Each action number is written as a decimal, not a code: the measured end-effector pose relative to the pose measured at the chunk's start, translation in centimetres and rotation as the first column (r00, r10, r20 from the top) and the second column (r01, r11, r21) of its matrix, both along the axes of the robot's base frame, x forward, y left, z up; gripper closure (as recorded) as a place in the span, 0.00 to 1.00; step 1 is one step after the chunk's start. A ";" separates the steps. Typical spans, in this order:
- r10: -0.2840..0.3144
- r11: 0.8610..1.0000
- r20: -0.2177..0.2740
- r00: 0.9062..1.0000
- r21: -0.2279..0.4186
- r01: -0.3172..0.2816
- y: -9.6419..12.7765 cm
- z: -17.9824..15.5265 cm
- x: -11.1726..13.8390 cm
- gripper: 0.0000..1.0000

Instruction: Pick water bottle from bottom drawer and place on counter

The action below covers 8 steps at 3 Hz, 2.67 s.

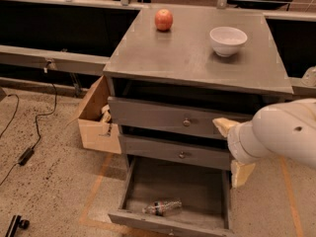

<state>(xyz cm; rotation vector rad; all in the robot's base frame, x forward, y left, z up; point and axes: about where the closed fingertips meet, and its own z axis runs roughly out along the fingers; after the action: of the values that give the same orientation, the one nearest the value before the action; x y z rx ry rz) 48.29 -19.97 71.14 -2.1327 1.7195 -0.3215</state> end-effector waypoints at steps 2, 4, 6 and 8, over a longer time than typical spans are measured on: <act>0.147 0.989 -0.079 0.986 -0.016 -0.149 -0.6 -14.3 0.4 0.00; 0.213 0.975 -0.097 0.972 0.089 -0.205 2.5 -26.2 2.1 0.00; 0.209 0.973 -0.111 0.972 0.120 -0.195 3.1 -28.5 1.0 0.00; 0.238 0.946 -0.138 0.961 0.256 -0.197 9.1 -36.5 2.0 0.00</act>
Offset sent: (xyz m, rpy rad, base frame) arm 0.0036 0.0007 -0.2301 -0.0197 0.1300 0.2838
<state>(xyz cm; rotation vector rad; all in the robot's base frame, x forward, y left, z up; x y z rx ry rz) 50.25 -10.91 34.65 -2.1907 1.4978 0.1263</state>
